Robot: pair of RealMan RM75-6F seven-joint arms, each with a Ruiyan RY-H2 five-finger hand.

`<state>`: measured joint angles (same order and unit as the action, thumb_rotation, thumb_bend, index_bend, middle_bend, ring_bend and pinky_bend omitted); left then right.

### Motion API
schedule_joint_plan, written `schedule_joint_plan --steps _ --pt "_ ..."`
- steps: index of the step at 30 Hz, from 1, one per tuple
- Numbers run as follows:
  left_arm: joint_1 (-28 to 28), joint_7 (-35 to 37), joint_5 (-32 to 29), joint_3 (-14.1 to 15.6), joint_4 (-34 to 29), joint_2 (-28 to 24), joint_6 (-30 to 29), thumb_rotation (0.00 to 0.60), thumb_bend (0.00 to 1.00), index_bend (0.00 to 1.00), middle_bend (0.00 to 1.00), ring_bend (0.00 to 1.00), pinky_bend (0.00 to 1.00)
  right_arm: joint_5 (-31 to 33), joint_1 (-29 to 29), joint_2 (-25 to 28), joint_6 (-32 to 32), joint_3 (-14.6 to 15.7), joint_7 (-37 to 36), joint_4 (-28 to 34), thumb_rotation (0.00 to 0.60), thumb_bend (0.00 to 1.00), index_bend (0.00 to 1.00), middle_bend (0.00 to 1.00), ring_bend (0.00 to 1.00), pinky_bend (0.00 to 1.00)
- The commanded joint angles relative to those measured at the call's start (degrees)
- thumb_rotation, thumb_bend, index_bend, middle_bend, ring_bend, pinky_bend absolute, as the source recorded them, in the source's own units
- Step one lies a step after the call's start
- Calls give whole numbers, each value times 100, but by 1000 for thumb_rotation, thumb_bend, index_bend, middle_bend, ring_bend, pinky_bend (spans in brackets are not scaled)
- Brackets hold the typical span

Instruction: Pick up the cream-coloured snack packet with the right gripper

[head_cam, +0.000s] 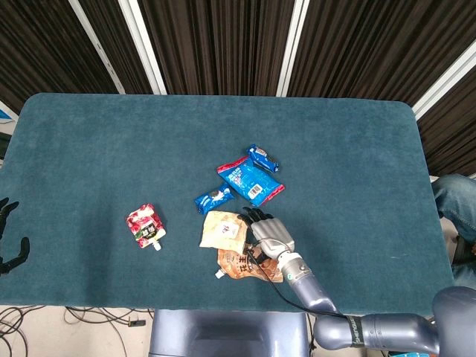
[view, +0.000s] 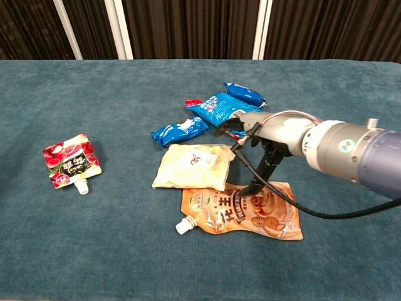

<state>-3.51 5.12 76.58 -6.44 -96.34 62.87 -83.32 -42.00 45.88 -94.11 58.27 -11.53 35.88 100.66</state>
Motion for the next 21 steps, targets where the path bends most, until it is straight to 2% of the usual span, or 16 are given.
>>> schedule_joint_plan --steps 1,17,21 --pt "2 33 -15 -6 13 -3 7 600 482 113 42 122 73 163 176 -167 -1 -10 172 -158 600 113 147 56 54 197" --pt "-45 149 -60 -13 81 -24 141 600 482 113 42 122 73 1056 906 -684 -48 -229 727 -704 600 113 147 66 54 197" --pt "-50 146 -60 -13 65 -30 147 600 481 113 42 122 73 1265 1049 -756 -66 -259 819 -818 600 113 155 102 95 197"
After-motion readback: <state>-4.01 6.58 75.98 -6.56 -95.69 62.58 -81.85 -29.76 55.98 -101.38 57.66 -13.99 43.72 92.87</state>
